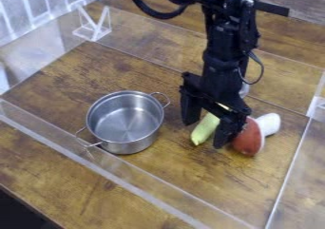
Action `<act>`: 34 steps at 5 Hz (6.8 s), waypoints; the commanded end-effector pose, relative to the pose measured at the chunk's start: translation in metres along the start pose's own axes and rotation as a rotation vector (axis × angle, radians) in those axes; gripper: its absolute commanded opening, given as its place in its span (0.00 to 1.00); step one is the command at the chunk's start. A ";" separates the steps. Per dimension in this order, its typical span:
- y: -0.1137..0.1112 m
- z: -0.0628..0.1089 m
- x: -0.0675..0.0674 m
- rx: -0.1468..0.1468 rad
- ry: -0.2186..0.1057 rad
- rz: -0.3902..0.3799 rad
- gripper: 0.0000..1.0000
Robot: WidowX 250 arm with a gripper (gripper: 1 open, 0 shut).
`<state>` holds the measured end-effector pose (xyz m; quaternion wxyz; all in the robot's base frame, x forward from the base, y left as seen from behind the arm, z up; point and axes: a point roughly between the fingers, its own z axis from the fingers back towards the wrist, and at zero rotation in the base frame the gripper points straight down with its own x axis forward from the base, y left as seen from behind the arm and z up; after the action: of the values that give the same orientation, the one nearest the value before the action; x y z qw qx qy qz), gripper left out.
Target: Move the green spoon to the left
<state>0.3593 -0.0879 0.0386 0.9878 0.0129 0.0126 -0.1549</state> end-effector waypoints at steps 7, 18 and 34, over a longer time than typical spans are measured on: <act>0.044 0.017 0.043 0.002 -0.102 0.032 1.00; 0.028 0.036 0.052 -0.008 -0.138 0.087 0.00; 0.184 0.111 -0.046 0.161 -0.172 0.476 0.00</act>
<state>0.3797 0.0929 0.1069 0.9949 0.0705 -0.0246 0.0677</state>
